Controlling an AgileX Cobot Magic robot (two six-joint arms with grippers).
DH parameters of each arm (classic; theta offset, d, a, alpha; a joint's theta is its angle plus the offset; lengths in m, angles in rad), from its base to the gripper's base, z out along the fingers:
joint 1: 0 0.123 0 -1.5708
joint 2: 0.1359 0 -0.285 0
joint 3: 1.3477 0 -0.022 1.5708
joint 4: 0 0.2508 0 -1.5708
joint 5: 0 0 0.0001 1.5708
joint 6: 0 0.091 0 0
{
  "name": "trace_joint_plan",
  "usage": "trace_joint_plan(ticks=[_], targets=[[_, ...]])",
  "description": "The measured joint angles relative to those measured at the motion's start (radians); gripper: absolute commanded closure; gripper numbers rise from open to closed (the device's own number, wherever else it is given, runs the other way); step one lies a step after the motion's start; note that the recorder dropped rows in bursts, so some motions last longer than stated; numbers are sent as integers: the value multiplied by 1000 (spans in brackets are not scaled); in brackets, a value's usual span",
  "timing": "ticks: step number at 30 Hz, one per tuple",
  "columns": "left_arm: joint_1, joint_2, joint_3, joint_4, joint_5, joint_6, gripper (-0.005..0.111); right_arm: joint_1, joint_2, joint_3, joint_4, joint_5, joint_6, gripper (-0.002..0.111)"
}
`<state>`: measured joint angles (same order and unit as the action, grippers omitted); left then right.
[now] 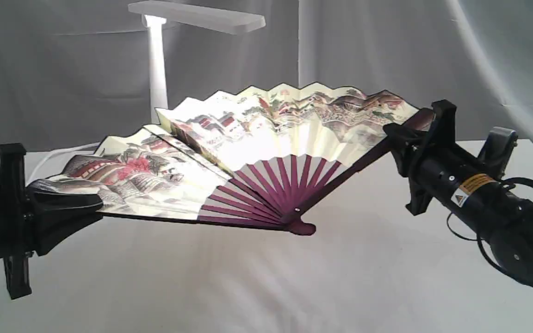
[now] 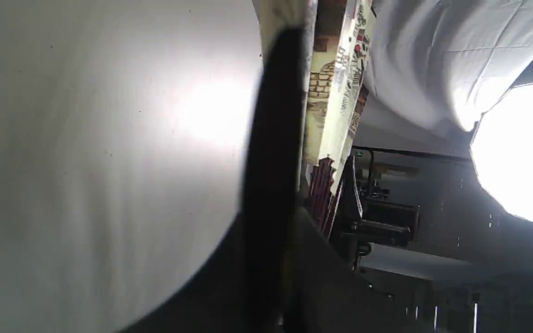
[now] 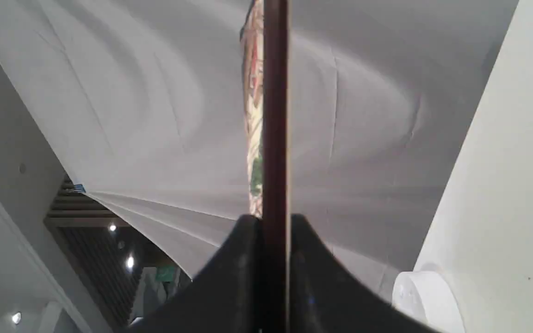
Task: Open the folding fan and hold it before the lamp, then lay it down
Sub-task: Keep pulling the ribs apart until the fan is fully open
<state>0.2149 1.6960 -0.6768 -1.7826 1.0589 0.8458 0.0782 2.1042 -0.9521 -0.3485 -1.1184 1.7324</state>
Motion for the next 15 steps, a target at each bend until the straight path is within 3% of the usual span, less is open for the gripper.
trace_joint_plan(ticks=[15], targets=[[0, -15, 1, 0, 4, -42, 107, 3, 0, 2, 92, -35, -4, 108]])
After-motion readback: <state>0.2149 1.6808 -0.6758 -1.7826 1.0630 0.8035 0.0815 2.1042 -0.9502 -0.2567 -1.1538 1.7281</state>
